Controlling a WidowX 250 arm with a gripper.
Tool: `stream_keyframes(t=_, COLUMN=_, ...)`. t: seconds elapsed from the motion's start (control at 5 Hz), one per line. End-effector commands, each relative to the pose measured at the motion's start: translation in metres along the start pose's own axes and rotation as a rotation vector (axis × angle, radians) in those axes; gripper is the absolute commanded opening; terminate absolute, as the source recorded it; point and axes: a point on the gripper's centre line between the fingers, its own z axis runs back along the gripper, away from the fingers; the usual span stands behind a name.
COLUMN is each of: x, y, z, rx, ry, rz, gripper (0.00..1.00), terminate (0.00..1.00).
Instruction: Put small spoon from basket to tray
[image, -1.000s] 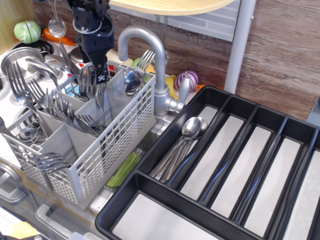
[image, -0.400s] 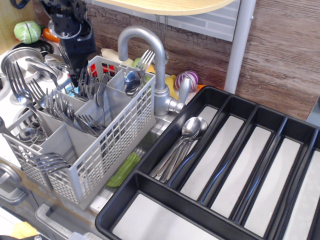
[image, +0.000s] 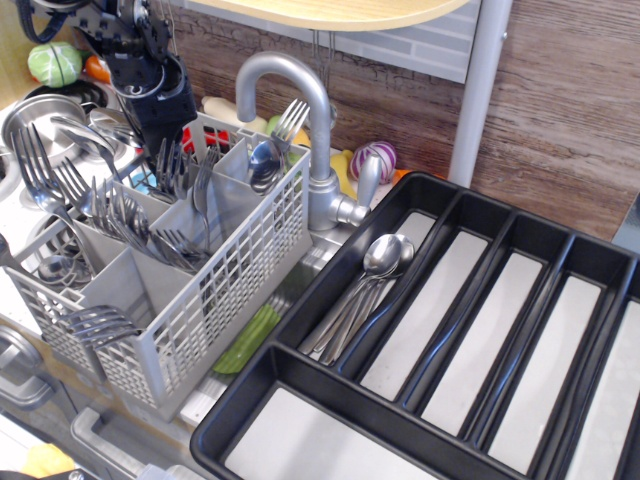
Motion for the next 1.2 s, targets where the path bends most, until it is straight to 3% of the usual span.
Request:
stream_keyframes(t=0.0, x=-0.008, y=0.009, z=0.011, rx=0.021, ry=0.03, rz=0.031, gripper=0.0, terminate=0.0)
stream_keyframes(t=0.2, x=0.004, y=0.01, z=0.022, rx=0.041, ry=0.073, rz=0.011, gripper=0.0, terminate=0.0)
stream_keyframes(t=0.4, x=0.025, y=0.022, z=0.039, rx=0.055, ry=0.175, rz=-0.071, gripper=0.0, terminate=0.0)
stream_keyframes(t=0.6, x=0.035, y=0.041, z=0.068, rx=0.116, ry=0.301, rz=-0.151, gripper=0.0, terminate=0.0)
stream_keyframes(t=0.8, x=0.05, y=0.063, z=0.106, rx=0.125, ry=0.447, rz=-0.254, gripper=0.0, terminate=0.0)
stream_keyframes(t=1.0, x=0.063, y=0.067, z=0.141, rx=0.115, ry=0.528, rz=-0.281, gripper=0.0, terminate=0.0)
